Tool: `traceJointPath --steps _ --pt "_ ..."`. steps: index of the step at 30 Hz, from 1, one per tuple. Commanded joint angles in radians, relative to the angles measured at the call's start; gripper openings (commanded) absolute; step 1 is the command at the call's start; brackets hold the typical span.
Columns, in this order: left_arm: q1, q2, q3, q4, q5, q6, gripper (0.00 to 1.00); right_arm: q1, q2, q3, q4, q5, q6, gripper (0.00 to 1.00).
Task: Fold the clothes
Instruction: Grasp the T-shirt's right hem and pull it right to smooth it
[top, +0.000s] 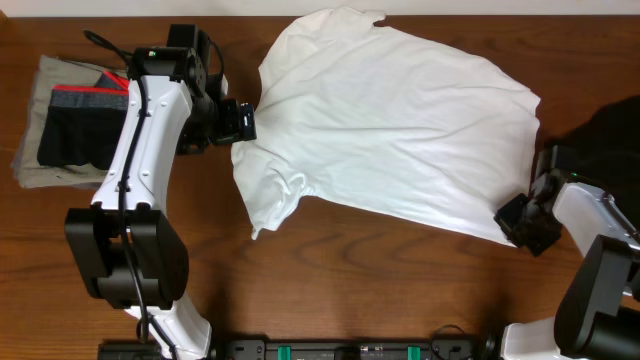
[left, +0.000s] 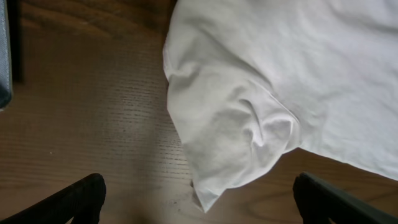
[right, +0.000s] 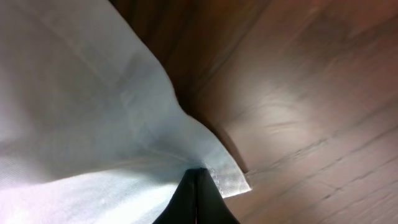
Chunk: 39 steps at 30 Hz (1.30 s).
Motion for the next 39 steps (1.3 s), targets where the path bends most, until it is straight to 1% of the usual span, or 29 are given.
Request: traceJointPath --steps 1,6,12,17,20,22,26,27,28,29,30,31,32,33,34,36,39 --pt "0.005 0.003 -0.002 -0.001 -0.012 0.002 0.98 -0.037 0.009 -0.023 0.004 0.065 0.010 0.01" --pt "0.005 0.003 -0.002 -0.001 -0.012 0.002 0.98 -0.102 0.009 -0.021 0.025 0.106 0.011 0.01" --pt "0.005 0.003 -0.002 -0.002 -0.012 0.002 0.98 -0.234 0.009 -0.014 0.055 0.108 0.009 0.01" --pt "0.004 0.003 -0.002 -0.002 -0.012 0.002 0.98 -0.314 0.009 0.032 0.050 0.107 -0.034 0.01" --pt "0.004 0.003 -0.002 -0.002 -0.008 0.002 0.98 -0.324 0.008 0.085 0.036 0.101 -0.057 0.02" --pt "0.004 0.003 -0.002 -0.003 0.008 0.002 0.98 -0.323 0.008 0.142 0.001 0.093 -0.056 0.01" --pt "0.004 0.003 -0.002 -0.014 0.063 0.002 0.98 -0.323 0.008 0.299 -0.108 0.016 -0.058 0.01" --pt "0.004 0.003 -0.002 -0.019 0.069 0.002 0.98 -0.320 0.008 0.347 -0.145 -0.020 -0.064 0.04" --pt "0.004 0.003 -0.002 -0.026 0.071 0.002 0.98 -0.316 0.008 0.381 -0.168 -0.053 -0.087 0.11" --pt "0.004 0.003 -0.002 -0.031 0.071 0.002 0.98 -0.310 0.008 0.414 -0.190 -0.092 -0.122 0.21" --pt "0.003 0.003 -0.005 -0.039 0.072 0.002 0.98 -0.300 0.008 0.450 -0.213 -0.141 -0.171 0.39" --pt "0.003 0.003 -0.010 -0.041 0.072 0.002 0.98 -0.293 0.008 0.468 -0.229 -0.170 -0.201 0.53" --pt "0.002 0.003 -0.022 -0.040 0.076 0.002 0.98 -0.283 0.008 0.492 -0.252 -0.208 -0.241 0.69" --pt "0.002 0.003 -0.037 -0.035 0.078 0.002 0.98 -0.270 0.008 0.509 -0.274 -0.238 -0.275 0.76" --pt "0.002 0.003 -0.060 -0.021 0.079 0.002 0.98 -0.258 0.008 0.518 -0.291 -0.258 -0.303 0.79" --pt "0.002 0.003 -0.103 0.003 0.079 -0.016 0.98 -0.231 0.008 0.520 -0.309 -0.279 -0.328 0.82" --pt "0.002 0.003 -0.171 0.043 0.114 -0.021 0.98 -0.181 0.008 0.520 -0.326 -0.278 -0.348 0.82"
